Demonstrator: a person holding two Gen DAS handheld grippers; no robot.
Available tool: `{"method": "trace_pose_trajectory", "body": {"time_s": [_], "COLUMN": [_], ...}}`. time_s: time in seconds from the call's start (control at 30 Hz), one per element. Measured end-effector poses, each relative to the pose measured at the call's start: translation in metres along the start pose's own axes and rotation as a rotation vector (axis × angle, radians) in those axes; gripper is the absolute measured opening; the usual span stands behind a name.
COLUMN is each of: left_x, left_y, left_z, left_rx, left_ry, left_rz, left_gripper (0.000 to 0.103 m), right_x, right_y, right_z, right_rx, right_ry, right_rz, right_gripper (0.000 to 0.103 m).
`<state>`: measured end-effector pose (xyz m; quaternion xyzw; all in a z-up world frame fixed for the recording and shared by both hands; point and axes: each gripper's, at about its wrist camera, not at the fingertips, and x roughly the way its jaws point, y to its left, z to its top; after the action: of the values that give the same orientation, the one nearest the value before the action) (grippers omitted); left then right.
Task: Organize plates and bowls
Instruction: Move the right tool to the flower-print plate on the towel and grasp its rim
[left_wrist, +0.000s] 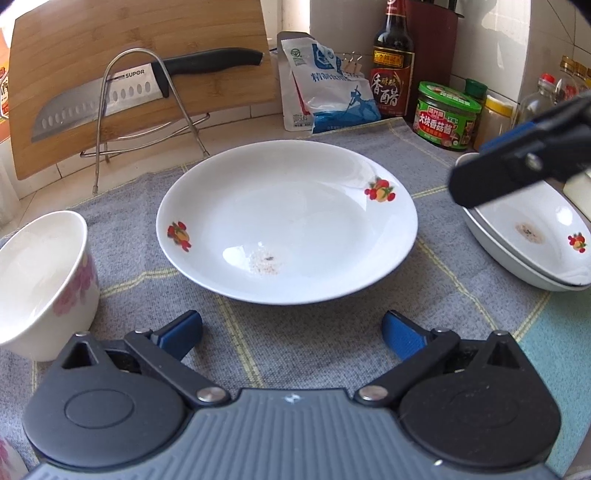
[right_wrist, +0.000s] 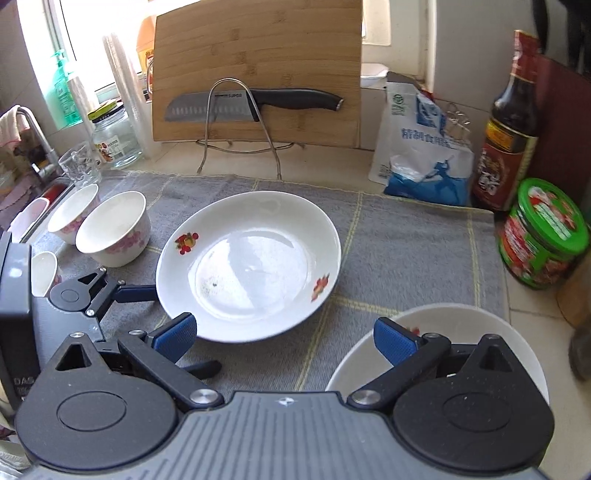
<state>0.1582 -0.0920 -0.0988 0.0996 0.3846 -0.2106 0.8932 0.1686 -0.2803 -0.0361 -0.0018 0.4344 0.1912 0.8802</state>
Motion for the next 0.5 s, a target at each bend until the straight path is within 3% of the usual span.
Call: {"method": "trace_pose_trajectory", "body": {"time_s": [0.23, 0.5], "left_x": [0.005, 0.009], "left_y": [0.0, 0.0], "left_z": [0.004, 0.007], "left_rx": [-0.012, -0.046], "left_ry": [-0.002, -0.003], "left_rz": [0.01, 0.038], "left_gripper": [0.103, 0.103], "right_x": [0.044, 0.086], "right_y": [-0.014, -0.022], "right_z": [0.03, 0.063], "right_rx": [-0.017, -0.115], "right_ry": [0.105, 0.185], "right_rz": [0.132, 0.131], "right_gripper": [0.103, 0.103]}}
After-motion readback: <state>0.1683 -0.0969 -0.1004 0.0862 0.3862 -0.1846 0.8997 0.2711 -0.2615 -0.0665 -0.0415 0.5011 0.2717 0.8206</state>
